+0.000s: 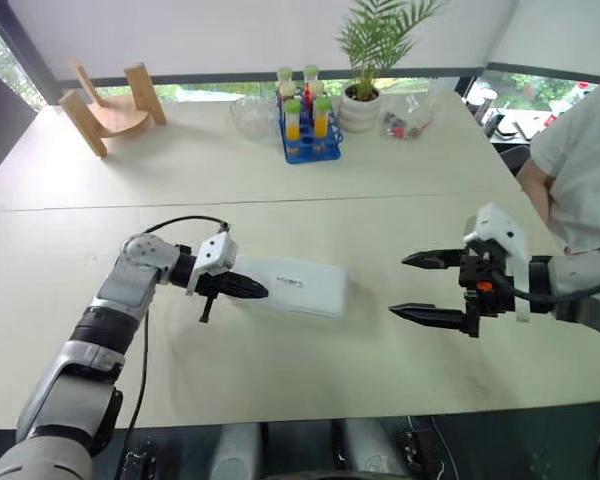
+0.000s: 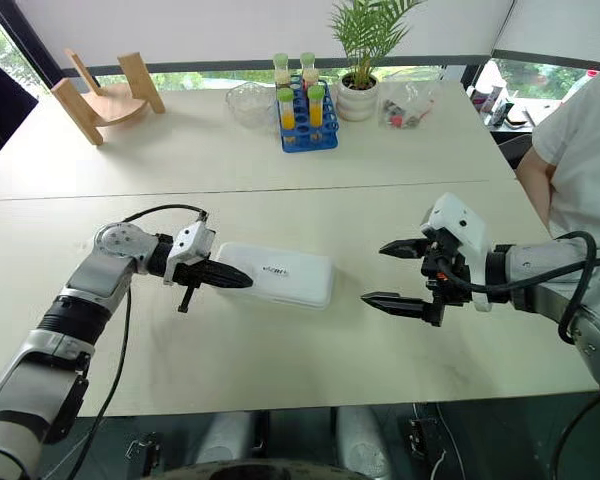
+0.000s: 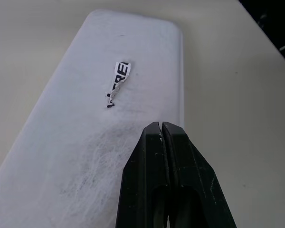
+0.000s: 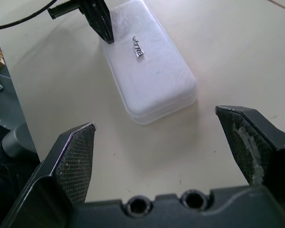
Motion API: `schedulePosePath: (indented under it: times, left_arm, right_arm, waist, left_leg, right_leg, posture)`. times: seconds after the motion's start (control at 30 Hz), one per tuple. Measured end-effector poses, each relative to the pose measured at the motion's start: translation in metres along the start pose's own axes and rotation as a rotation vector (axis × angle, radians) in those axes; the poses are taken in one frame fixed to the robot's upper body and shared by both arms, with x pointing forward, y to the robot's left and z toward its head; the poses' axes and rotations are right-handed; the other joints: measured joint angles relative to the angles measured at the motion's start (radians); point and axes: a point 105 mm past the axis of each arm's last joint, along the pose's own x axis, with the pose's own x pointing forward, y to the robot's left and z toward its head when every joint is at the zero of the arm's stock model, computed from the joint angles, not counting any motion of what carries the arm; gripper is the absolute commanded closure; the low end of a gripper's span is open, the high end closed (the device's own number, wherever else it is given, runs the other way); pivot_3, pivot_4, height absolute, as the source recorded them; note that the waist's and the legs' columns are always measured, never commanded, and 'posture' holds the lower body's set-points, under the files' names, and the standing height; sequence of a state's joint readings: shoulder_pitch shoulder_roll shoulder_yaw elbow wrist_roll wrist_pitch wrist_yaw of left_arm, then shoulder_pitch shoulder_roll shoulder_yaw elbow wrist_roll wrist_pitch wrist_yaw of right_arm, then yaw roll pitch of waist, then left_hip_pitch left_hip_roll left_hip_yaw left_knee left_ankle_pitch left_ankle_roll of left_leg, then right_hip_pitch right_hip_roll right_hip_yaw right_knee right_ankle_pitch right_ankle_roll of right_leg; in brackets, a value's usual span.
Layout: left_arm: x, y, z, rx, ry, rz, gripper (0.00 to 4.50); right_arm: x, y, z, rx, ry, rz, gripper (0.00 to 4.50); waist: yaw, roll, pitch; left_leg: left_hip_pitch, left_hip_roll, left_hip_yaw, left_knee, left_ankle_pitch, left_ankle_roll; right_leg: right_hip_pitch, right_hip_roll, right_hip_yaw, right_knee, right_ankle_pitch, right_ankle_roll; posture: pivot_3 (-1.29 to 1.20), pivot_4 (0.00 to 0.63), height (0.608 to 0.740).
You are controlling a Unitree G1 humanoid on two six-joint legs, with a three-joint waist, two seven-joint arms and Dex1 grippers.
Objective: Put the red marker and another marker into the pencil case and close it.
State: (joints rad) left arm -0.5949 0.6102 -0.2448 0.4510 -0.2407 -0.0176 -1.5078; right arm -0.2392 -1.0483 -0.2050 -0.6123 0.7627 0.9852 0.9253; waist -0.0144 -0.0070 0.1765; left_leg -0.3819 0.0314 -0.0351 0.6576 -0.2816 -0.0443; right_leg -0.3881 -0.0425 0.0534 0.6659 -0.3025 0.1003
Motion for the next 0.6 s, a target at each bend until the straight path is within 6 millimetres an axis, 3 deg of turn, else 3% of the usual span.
schedulePosePath:
  times: [0.2,0.4,0.6]
  left_arm:
    - [-0.02,-0.004,0.008,-0.148,-0.073,0.086,4.47]
    - [-0.064,-0.021,0.063,-0.176,-0.198,0.237,4.47]
    - [-0.085,-0.06,0.053,-0.309,-0.145,0.369,4.47]
  right_arm:
    - [0.003,0.0,0.002,-0.015,-0.002,0.009,0.0]
    - [0.005,0.001,0.001,-0.024,-0.005,0.022,0.0]
    - [0.003,-0.005,-0.01,0.006,0.017,0.017,0.0]
  waist:
    - [-0.006,-0.001,0.001]
    - [0.0,-0.001,0.001]
    - [-0.002,-0.001,0.002]
  left_leg:
    - [-0.003,0.001,-0.001,0.0,0.0,0.0]
    - [-0.011,0.001,-0.001,0.001,-0.002,0.004]
    - [-0.01,0.001,0.0,0.001,-0.003,0.005]
  right_leg:
    - [-0.004,0.001,0.0,0.001,0.0,0.0]
    - [-0.009,-0.001,0.0,0.0,-0.001,0.001]
    - [-0.009,-0.002,0.0,-0.001,-0.001,0.002]
  posture:
    - [0.0,0.15,0.74]
    - [0.0,0.15,0.74]
    - [0.0,0.15,0.74]
